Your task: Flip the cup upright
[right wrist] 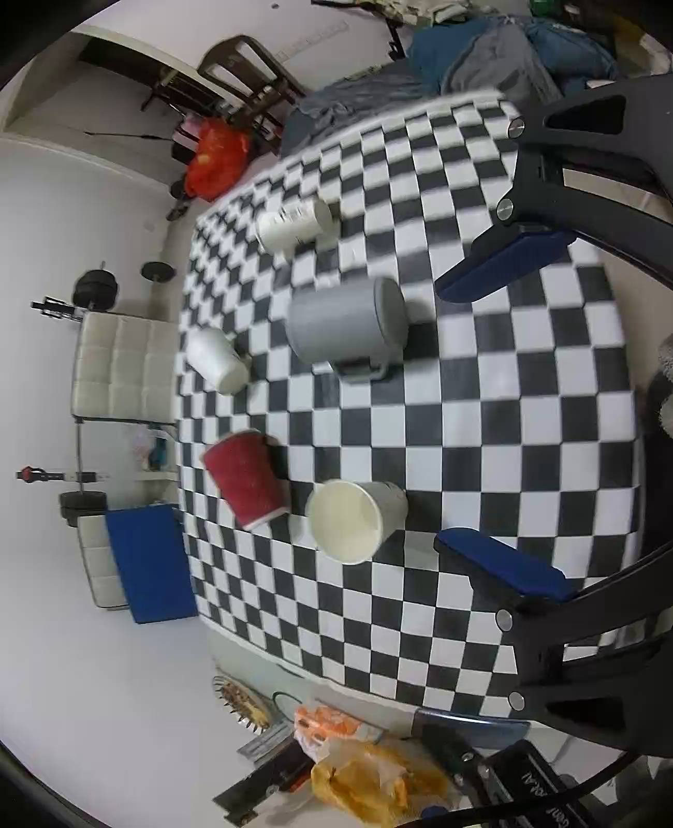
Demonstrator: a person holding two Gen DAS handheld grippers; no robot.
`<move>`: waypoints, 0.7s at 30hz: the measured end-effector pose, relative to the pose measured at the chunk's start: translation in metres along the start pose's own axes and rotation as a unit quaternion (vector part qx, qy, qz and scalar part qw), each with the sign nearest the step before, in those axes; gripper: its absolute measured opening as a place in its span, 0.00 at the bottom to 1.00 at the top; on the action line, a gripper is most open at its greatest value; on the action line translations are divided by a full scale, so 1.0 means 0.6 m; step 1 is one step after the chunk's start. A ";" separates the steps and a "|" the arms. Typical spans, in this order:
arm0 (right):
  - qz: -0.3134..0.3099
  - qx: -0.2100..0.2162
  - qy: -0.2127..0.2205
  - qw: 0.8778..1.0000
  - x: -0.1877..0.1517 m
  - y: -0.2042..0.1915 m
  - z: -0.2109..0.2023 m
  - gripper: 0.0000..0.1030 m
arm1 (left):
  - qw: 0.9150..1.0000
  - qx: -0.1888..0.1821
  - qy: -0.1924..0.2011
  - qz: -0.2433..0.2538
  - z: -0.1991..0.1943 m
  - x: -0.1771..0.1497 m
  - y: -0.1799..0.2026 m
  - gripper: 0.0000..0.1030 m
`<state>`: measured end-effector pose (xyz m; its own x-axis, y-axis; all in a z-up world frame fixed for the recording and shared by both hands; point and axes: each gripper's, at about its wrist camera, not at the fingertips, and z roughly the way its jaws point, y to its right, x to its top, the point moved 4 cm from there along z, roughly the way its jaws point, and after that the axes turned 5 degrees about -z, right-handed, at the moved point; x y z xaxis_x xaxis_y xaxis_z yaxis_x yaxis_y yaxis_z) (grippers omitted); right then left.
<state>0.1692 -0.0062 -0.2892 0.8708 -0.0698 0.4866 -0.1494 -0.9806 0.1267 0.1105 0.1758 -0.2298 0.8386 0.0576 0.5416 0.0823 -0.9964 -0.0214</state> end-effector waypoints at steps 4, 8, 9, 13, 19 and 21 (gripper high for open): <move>-0.007 -0.005 0.021 1.000 -0.006 0.024 -0.083 0.88 | 1.000 -0.006 0.025 -0.005 -0.081 -0.012 0.008 0.99; -0.009 -0.010 0.040 0.999 -0.017 0.045 -0.166 0.89 | 0.999 -0.018 0.037 -0.015 -0.144 -0.028 0.007 0.99; -0.008 -0.011 0.044 0.999 -0.020 0.049 -0.180 0.89 | 0.999 -0.021 0.042 -0.016 -0.159 -0.032 0.006 0.99; -0.003 -0.015 0.068 0.998 -0.037 0.062 -0.261 0.89 | 0.998 -0.021 0.063 -0.016 -0.220 -0.048 0.004 0.99; 0.000 -0.006 0.101 0.995 -0.060 0.076 -0.360 0.90 | 0.995 -0.024 0.094 -0.016 -0.304 -0.064 0.003 0.99; 0.000 -0.009 0.113 0.994 -0.065 0.080 -0.386 0.90 | 0.994 -0.019 0.104 -0.018 -0.322 -0.069 0.004 0.99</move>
<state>0.0194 -0.0080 -0.1021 0.7437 -0.0244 0.6681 -0.1589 -0.9772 0.1412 -0.0280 0.1591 -0.0896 0.7057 0.0832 0.7036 0.0860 -0.9958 0.0314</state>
